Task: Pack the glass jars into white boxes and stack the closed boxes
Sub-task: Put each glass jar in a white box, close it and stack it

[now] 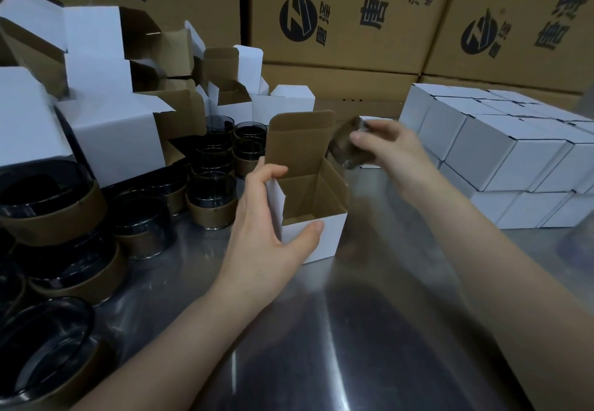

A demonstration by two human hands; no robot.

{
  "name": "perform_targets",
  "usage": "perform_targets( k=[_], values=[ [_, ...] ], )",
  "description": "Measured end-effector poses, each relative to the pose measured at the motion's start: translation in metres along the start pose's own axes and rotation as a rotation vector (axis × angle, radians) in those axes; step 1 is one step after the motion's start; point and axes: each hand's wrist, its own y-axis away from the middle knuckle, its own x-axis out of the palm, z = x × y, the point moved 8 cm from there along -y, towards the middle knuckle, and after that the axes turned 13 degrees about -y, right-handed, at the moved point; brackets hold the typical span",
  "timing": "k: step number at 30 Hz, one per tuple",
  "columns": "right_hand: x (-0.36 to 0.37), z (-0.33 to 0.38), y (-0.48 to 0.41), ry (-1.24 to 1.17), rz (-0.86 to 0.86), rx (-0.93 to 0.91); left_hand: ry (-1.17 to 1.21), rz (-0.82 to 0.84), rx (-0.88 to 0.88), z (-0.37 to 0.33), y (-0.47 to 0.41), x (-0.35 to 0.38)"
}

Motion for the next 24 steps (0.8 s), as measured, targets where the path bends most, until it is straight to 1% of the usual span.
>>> perform_targets(
  k=[2,5,8,10,11,13,15,17,24],
  values=[
    [0.007,0.018,0.007,-0.293,0.115,-0.029,-0.005,-0.013,-0.004,0.000,0.000,0.000],
    [0.024,0.045,0.022,-0.550,0.394,-0.030,-0.013,-0.027,-0.007,0.000,0.001,-0.002],
    [0.043,0.063,0.041,-0.693,0.660,0.001,-0.006,-0.023,-0.003,0.001,0.000,-0.001],
    [0.055,0.071,0.053,-0.751,0.765,0.028,-0.008,-0.030,-0.001,0.002,0.000,-0.002],
    [0.060,0.073,0.057,-0.739,0.806,0.028,-0.005,-0.032,0.000,0.002,0.000,-0.002],
    [0.068,0.076,0.065,-0.635,0.879,-0.019,0.002,-0.034,0.000,0.004,0.000,-0.002],
    [0.073,0.072,0.069,-0.484,0.880,-0.057,0.006,-0.042,0.004,0.004,-0.001,-0.002],
    [0.072,0.066,0.067,-0.370,0.807,-0.078,0.007,-0.049,0.004,0.005,-0.001,-0.002],
    [0.073,0.061,0.069,-0.091,0.669,-0.189,0.026,-0.048,0.004,0.011,-0.004,0.000]
  ],
)
